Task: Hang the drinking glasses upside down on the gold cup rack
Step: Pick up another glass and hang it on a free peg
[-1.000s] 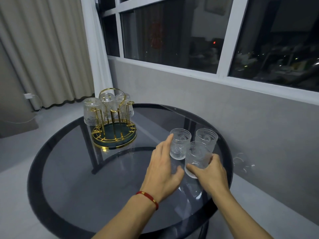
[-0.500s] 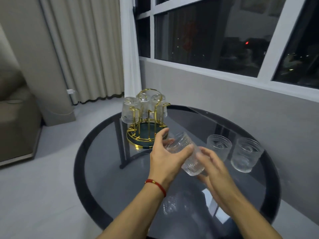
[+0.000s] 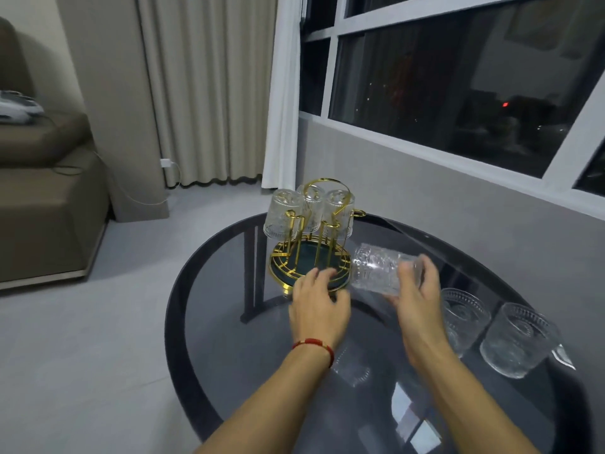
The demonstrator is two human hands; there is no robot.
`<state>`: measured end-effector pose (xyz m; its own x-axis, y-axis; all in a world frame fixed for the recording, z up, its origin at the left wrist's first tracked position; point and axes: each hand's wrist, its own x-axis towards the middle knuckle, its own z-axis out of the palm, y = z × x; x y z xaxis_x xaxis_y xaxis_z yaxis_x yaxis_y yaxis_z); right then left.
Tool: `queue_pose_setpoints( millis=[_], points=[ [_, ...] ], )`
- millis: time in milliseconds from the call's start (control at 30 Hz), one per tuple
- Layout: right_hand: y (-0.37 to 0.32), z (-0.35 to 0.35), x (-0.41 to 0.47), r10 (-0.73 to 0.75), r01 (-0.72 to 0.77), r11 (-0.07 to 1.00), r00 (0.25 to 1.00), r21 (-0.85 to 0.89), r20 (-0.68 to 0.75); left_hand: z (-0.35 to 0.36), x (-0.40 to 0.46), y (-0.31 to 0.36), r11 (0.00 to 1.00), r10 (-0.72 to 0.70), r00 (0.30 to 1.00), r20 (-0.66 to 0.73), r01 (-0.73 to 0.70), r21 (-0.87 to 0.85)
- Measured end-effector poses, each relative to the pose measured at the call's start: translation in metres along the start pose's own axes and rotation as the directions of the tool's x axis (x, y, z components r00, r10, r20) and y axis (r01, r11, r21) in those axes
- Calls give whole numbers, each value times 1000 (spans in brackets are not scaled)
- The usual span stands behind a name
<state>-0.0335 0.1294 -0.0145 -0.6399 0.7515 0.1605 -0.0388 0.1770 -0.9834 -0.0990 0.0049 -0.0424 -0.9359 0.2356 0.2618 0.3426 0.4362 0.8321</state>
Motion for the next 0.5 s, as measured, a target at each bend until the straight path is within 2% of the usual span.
queue_pose_setpoints(
  millis=[33, 67, 100, 167, 233, 367, 500],
  points=[
    [-9, 2, 13, -39, 38, 997, 999, -64, -18, 4, 2, -15, 972, 32, 997, 76, -48, 229],
    [-19, 4, 27, -74, 70, 991, 997, -114, -34, 8, 4, -30, 917, 51, 987, 152, -107, 384],
    [-28, 6, 41, -100, 92, 984, 994, -151, -48, 11, 5, -42, 872, 64, 975, 213, -158, 463],
    [-46, 12, 66, -138, 121, 974, 987, -190, -78, 15, 8, -60, 845, 79, 962, 262, -204, 494],
    [-59, 18, 86, -171, 146, 960, 981, -239, -88, 19, 10, -65, 847, 88, 965, 249, -204, 490],
    [-76, 28, 105, -251, 244, 879, 967, -409, 36, 23, 11, -66, 821, 86, 966, 243, -207, 532],
    [-81, 42, 111, -268, 311, 816, 951, -488, 157, 21, 13, -66, 817, 63, 962, 265, -202, 540]
  ],
)
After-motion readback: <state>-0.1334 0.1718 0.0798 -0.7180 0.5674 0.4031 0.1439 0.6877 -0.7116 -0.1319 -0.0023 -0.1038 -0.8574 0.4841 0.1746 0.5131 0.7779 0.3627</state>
